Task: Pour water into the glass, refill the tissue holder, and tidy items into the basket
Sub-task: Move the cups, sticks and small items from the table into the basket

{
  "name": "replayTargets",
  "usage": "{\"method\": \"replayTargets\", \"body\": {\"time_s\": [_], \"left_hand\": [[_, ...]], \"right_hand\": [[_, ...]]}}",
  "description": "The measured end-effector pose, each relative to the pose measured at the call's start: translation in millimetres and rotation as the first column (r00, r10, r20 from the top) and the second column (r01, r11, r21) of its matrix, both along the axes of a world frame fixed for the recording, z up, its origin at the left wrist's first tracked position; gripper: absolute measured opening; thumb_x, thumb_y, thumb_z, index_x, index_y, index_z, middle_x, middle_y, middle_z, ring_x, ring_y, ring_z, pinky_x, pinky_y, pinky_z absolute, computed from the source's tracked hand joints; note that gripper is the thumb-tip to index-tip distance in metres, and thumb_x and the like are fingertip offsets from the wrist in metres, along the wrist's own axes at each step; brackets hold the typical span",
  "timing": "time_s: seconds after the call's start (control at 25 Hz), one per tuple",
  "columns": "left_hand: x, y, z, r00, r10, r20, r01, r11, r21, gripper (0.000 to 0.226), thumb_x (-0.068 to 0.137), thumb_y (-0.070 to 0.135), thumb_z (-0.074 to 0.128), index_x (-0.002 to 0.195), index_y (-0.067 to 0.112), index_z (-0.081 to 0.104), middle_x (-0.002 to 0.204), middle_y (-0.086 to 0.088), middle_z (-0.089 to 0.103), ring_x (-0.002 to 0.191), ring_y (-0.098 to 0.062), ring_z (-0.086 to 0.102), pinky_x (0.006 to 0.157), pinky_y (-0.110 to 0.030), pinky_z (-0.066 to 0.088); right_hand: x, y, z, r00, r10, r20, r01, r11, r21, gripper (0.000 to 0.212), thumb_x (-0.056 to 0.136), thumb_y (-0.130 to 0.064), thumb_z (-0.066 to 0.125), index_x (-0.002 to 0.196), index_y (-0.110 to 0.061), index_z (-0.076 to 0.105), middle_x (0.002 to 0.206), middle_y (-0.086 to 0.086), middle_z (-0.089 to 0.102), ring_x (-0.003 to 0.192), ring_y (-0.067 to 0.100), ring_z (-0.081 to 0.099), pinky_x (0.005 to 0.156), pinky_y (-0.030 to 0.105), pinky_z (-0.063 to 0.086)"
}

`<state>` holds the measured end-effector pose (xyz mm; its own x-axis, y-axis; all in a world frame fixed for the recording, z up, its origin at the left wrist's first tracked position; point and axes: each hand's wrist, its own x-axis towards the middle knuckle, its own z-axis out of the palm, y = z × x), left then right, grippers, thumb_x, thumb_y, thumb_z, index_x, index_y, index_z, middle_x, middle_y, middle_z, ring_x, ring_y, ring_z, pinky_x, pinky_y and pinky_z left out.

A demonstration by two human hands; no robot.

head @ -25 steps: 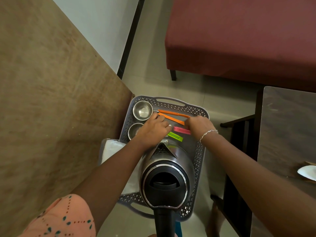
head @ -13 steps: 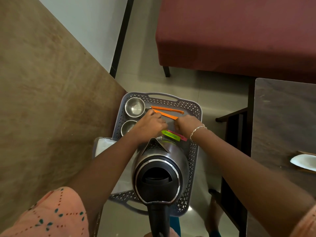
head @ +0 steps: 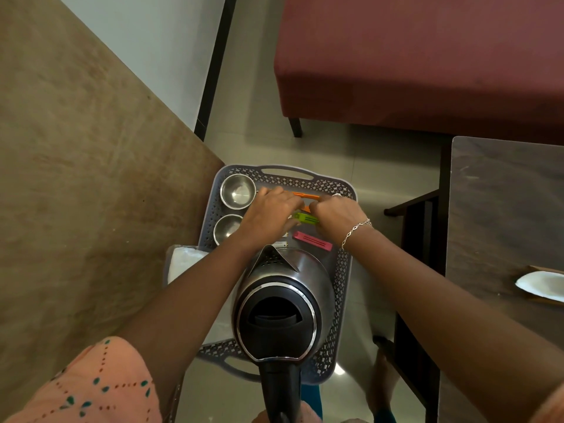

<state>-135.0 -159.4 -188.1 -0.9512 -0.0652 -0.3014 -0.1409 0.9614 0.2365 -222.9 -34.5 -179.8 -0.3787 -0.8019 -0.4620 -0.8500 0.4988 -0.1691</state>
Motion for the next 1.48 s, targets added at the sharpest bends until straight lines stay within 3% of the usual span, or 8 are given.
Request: {"method": "replayTargets", "body": {"time_s": [0.12, 0.6, 0.76, 0.88, 0.96, 1.16, 1.28, 1.48], "left_hand": [[9.5, -4.8, 4.6, 0.991, 0.116, -0.068, -0.111, 0.991, 0.073, 0.025, 0.089, 0.021, 0.055, 0.112, 0.013, 0.06, 0.113, -0.005, 0.063, 0.108, -0.026, 0.051, 0.088, -0.035, 0.034], [29.4, -7.1, 3.8, 0.995, 0.058, 0.084, -0.061, 0.998, 0.027, 0.028, 0.092, 0.019, 0.049, 0.118, 0.014, 0.057, 0.119, -0.004, 0.057, 0.115, -0.019, 0.047, 0.085, -0.029, 0.037], [32.0, -10.6, 24.4, 0.977, 0.21, 0.022, -0.211, 0.971, 0.112, 0.021, 0.089, 0.017, 0.055, 0.108, 0.011, 0.062, 0.11, -0.006, 0.062, 0.107, -0.023, 0.053, 0.081, -0.034, 0.041], [36.6, -13.2, 51.9, 0.89, 0.454, -0.041, -0.42, 0.852, 0.311, 0.013, 0.086, 0.014, 0.06, 0.096, 0.009, 0.066, 0.098, -0.009, 0.066, 0.089, -0.025, 0.061, 0.078, -0.04, 0.05], [38.9, -3.7, 77.1, 0.814, 0.564, -0.139, -0.477, 0.785, 0.395, 0.01, 0.085, 0.013, 0.062, 0.093, 0.01, 0.066, 0.093, -0.008, 0.067, 0.082, -0.021, 0.06, 0.074, -0.04, 0.051], [45.3, 56.0, 139.3, 0.742, 0.561, -0.366, -0.511, 0.828, 0.232, 0.032, 0.085, 0.021, 0.063, 0.113, 0.006, 0.062, 0.114, -0.014, 0.063, 0.115, -0.029, 0.048, 0.088, -0.035, 0.04], [55.4, 107.4, 167.1, 0.778, 0.517, -0.358, -0.467, 0.856, 0.222, 0.062, 0.085, 0.046, 0.044, 0.13, 0.004, 0.051, 0.139, -0.016, 0.048, 0.137, -0.032, 0.03, 0.108, -0.044, 0.03], [66.4, 194.0, 174.2, 0.9, 0.35, -0.26, -0.356, 0.934, 0.028, 0.08, 0.082, 0.058, 0.033, 0.139, 0.003, 0.036, 0.149, -0.025, 0.026, 0.14, -0.031, 0.006, 0.107, -0.055, 0.027]], "right_hand": [[8.3, -3.2, -5.7, 0.998, 0.054, -0.017, -0.052, 0.995, 0.081, 0.024, 0.091, -0.003, 0.041, 0.108, -0.001, 0.057, 0.109, 0.017, 0.061, 0.101, 0.036, 0.059, 0.078, 0.04, 0.049], [26.5, -1.9, -12.2, 0.99, 0.132, 0.042, -0.137, 0.981, 0.139, 0.027, 0.09, 0.005, 0.038, 0.11, 0.003, 0.056, 0.113, 0.018, 0.059, 0.106, 0.036, 0.056, 0.082, 0.041, 0.049], [12.8, 8.7, -1.7, 0.998, 0.06, 0.0, -0.059, 0.987, -0.147, 0.023, 0.084, 0.003, 0.049, 0.106, -0.001, 0.057, 0.102, 0.017, 0.058, 0.092, 0.037, 0.057, 0.07, 0.041, 0.05], [-0.8, 34.7, 24.8, 0.993, -0.056, -0.105, 0.002, 0.89, -0.457, 0.025, 0.061, 0.009, 0.069, 0.083, -0.001, 0.063, 0.077, 0.018, 0.062, 0.063, 0.037, 0.06, 0.054, 0.035, 0.051], [-5.3, 63.0, 50.8, 0.98, -0.15, -0.133, 0.056, 0.843, -0.536, 0.03, 0.058, 0.008, 0.071, 0.086, -0.001, 0.066, 0.081, 0.018, 0.065, 0.064, 0.036, 0.061, 0.056, 0.035, 0.053], [-2.3, 140.2, 103.9, 0.929, -0.314, -0.196, 0.147, 0.799, -0.583, 0.042, 0.059, 0.002, 0.075, 0.099, 0.001, 0.064, 0.105, 0.022, 0.065, 0.093, 0.038, 0.063, 0.08, 0.042, 0.054], [4.3, 195.5, 127.6, 0.907, -0.349, -0.235, 0.182, 0.829, -0.528, 0.054, 0.057, -0.006, 0.081, 0.108, -0.001, 0.062, 0.114, 0.022, 0.064, 0.103, 0.037, 0.062, 0.089, 0.045, 0.049], [3.9, 268.8, 158.0, 0.904, -0.369, -0.217, 0.24, 0.855, -0.46, 0.067, 0.056, -0.018, 0.086, 0.114, 0.0, 0.059, 0.119, 0.024, 0.06, 0.109, 0.04, 0.059, 0.092, 0.051, 0.045]]}}
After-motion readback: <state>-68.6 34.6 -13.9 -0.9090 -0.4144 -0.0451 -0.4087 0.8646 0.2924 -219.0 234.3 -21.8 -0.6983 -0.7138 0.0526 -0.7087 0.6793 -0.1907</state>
